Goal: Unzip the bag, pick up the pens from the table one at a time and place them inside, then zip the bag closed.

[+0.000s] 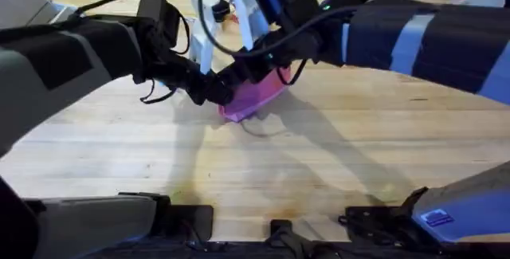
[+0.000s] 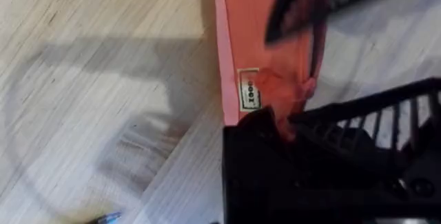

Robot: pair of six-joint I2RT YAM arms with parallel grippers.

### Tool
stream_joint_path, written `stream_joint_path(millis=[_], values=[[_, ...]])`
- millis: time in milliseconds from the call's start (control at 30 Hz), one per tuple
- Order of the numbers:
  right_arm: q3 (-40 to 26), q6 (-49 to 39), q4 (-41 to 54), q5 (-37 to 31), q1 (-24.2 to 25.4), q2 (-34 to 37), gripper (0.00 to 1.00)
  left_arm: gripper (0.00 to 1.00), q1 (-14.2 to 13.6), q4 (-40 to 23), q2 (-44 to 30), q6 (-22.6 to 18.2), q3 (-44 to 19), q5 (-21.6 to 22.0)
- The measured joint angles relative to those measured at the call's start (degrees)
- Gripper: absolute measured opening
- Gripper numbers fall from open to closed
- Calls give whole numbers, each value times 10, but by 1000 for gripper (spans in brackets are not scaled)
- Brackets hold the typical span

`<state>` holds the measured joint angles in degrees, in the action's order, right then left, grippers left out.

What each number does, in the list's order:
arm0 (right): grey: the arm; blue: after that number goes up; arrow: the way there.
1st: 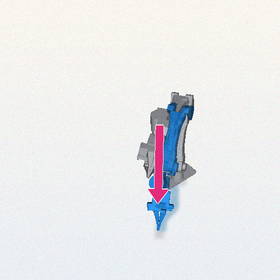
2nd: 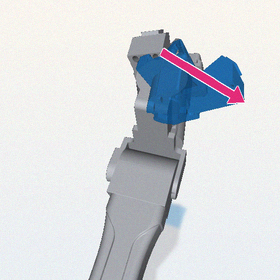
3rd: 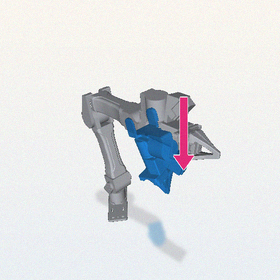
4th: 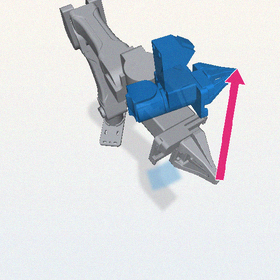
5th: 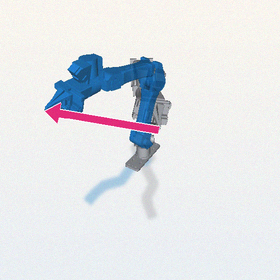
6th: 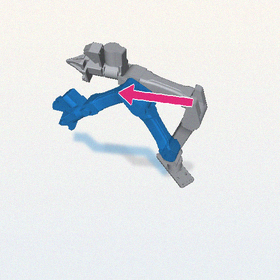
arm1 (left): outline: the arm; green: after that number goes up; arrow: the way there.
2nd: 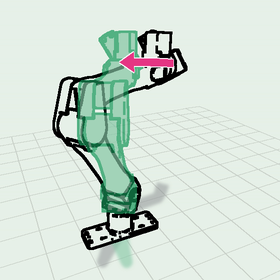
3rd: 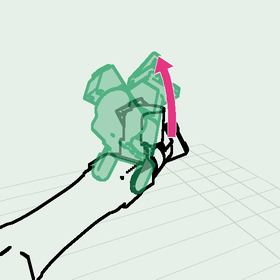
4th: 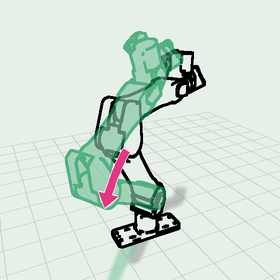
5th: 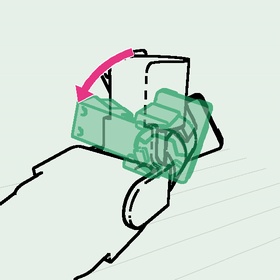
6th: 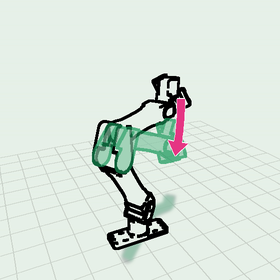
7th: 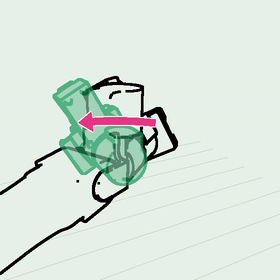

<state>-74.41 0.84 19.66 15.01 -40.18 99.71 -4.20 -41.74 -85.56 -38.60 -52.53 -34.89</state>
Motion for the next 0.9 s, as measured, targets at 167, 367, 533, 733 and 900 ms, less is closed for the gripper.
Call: stream_joint_path(millis=[167, 367, 533, 733, 900], values=[[0, -14, 3, -21, 24, 0, 991, 43, 3, -2, 0, -4, 0, 0], [-5, -45, 38, 4, 34, -10, 997, 44, 2, 1, 0, -1, 0, 2], [-5, -64, 73, -1, 47, -45, 997, 44, 1, 2, 0, 1, 0, 2], [-5, -83, 90, -14, 77, -72, 998, 177, 0, 2, 0, 2, 0, 3], [-5, -89, 91, -17, 82, -89, 998, 988, -2, 5, 0, 6, 0, 2]])
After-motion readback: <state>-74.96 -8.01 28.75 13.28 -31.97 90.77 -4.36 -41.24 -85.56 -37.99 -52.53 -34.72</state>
